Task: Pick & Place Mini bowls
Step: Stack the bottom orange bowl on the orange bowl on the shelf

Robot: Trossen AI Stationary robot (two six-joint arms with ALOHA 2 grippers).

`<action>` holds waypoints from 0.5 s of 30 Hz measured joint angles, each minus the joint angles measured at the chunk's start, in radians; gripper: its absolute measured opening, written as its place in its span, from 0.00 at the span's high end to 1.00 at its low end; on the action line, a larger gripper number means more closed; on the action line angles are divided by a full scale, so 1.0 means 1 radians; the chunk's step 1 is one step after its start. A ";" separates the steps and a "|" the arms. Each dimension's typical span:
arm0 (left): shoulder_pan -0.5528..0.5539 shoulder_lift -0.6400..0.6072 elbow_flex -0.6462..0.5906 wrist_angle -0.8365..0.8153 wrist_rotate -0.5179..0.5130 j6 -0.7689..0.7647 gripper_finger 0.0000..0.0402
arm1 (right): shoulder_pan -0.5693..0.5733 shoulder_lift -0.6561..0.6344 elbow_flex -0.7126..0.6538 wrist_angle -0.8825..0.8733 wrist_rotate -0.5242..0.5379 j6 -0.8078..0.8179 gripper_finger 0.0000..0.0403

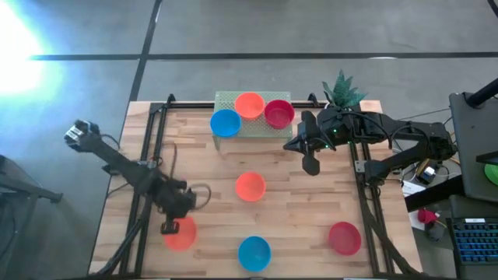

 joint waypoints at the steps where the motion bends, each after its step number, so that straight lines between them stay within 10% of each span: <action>1: 0.028 -0.024 0.011 -0.018 -0.014 0.008 1.00 | 0.000 0.000 0.000 0.000 0.000 0.000 0.98; 15: 0.549 -0.146 0.299 -0.196 -0.117 0.246 1.00 | 0.000 0.000 0.000 0.001 0.001 -0.025 0.98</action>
